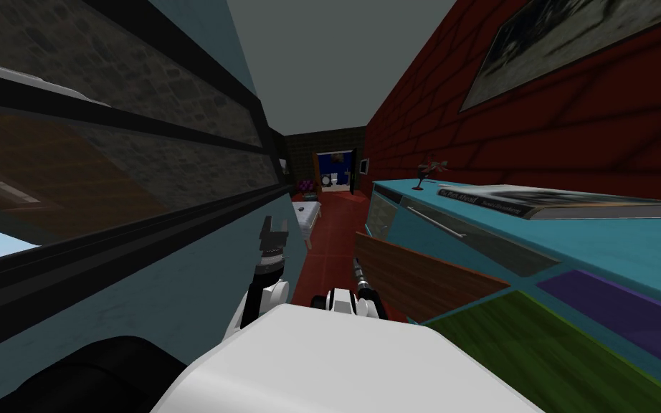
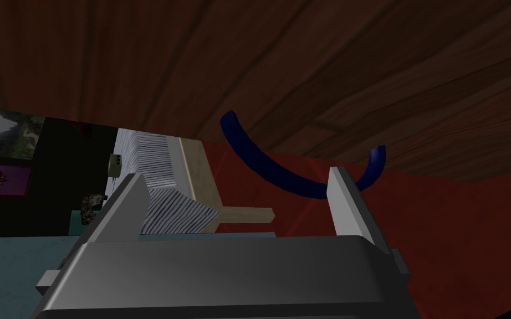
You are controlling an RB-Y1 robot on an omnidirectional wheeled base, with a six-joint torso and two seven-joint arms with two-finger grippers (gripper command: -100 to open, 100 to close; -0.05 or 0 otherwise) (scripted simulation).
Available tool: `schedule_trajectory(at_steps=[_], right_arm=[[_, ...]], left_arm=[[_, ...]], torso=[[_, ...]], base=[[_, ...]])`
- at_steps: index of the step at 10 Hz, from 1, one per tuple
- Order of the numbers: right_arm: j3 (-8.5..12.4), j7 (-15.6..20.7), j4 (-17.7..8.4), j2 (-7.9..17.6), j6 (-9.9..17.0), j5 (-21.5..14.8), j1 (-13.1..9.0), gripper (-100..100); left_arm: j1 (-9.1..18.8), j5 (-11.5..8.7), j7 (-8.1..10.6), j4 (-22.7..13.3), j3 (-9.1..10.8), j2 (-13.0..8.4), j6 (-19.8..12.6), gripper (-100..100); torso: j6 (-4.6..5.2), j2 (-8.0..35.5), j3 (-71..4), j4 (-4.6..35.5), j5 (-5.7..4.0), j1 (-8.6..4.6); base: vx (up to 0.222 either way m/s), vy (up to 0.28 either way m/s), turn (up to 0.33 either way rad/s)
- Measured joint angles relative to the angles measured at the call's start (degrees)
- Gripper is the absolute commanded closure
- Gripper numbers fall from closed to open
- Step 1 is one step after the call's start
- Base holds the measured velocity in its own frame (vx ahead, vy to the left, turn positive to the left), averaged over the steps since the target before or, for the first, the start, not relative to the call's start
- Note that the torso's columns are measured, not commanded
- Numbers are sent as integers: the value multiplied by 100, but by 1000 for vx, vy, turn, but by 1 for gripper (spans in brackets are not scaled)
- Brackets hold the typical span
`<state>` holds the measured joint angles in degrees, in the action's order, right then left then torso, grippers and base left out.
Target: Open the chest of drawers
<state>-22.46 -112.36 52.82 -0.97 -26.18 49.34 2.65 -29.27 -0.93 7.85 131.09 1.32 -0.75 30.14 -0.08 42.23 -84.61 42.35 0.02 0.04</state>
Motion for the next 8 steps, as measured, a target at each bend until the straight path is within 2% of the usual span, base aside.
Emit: schedule_trajectory(at_steps=[2,3,8], right_arm=[[96,227,106,-138,242,42,-140,-100],[100,253,108,-146,264,43,-148,0],[99,251,108,-145,262,43,-146,0]], left_arm=[[0,0,0,0,0,0,0,0],[0,0,0,0,0,0,0,0],[0,0,0,0,0,0,0,0]], torso=[[8,15,9,-4,-4,-10],[7,6,5,-6,-3,-5],[8,6,4,-6,-2,-5]], base=[[-43,-21,-70],[-5,-3,4],[0,0,0]])
